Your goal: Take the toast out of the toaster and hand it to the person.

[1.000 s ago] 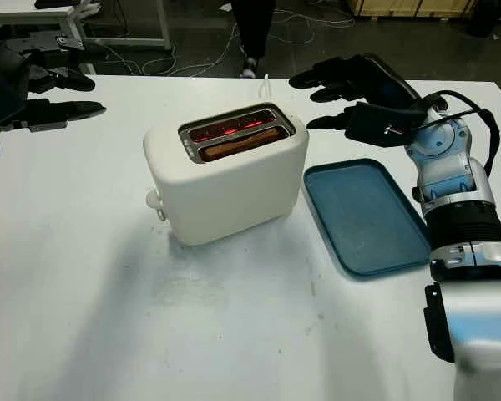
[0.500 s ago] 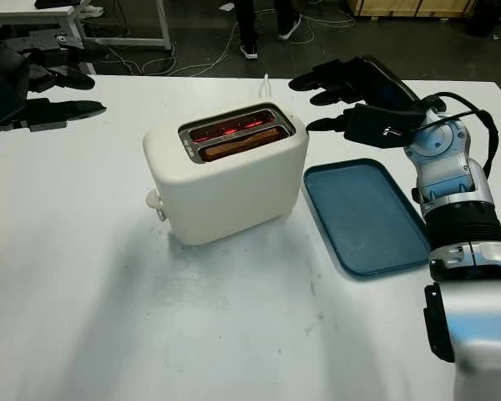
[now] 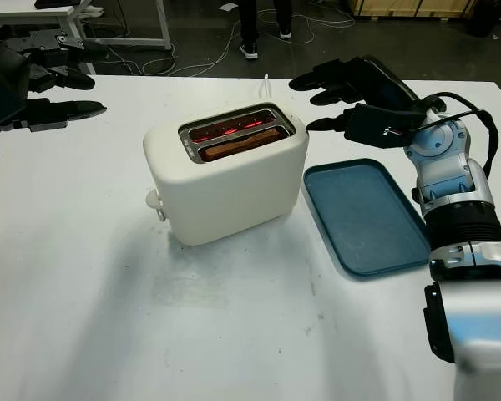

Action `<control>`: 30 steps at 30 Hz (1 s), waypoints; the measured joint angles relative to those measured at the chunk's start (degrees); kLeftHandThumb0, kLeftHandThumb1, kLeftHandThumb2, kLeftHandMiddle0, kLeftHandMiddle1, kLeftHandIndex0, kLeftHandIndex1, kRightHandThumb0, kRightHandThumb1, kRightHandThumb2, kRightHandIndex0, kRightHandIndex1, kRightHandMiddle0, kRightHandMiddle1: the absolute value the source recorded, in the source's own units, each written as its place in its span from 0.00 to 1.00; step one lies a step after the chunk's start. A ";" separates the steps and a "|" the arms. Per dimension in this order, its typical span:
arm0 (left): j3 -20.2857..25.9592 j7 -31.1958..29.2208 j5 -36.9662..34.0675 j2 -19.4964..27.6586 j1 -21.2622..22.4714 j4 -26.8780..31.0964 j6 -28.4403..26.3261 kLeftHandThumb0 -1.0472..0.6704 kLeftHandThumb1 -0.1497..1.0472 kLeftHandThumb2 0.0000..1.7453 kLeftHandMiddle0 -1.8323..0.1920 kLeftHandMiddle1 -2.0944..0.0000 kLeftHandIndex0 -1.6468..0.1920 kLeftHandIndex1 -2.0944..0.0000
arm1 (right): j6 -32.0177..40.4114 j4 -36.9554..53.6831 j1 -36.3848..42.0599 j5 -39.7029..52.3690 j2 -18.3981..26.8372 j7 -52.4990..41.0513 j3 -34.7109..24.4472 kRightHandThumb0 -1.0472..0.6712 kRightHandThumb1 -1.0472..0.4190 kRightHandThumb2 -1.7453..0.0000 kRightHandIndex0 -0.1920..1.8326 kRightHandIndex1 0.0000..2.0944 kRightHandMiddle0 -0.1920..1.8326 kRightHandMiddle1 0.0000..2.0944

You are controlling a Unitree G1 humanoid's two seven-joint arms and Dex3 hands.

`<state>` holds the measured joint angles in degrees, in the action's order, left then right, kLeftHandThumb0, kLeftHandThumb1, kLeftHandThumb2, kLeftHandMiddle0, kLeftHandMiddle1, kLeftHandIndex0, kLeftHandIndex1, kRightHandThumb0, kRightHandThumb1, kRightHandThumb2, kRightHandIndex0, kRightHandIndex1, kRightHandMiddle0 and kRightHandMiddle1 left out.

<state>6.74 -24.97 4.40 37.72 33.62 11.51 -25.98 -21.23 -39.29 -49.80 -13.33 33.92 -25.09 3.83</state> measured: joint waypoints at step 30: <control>0.09 0.00 -0.07 0.00 0.00 0.02 0.24 0.45 0.84 0.00 0.81 0.55 0.67 0.80 | -0.08 0.00 0.00 0.07 0.00 -0.01 -0.02 0.47 0.18 1.00 0.52 0.00 0.48 0.00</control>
<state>6.83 -24.97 4.32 37.72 33.63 11.53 -25.75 -21.31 -39.29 -49.80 -13.26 33.92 -25.09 3.81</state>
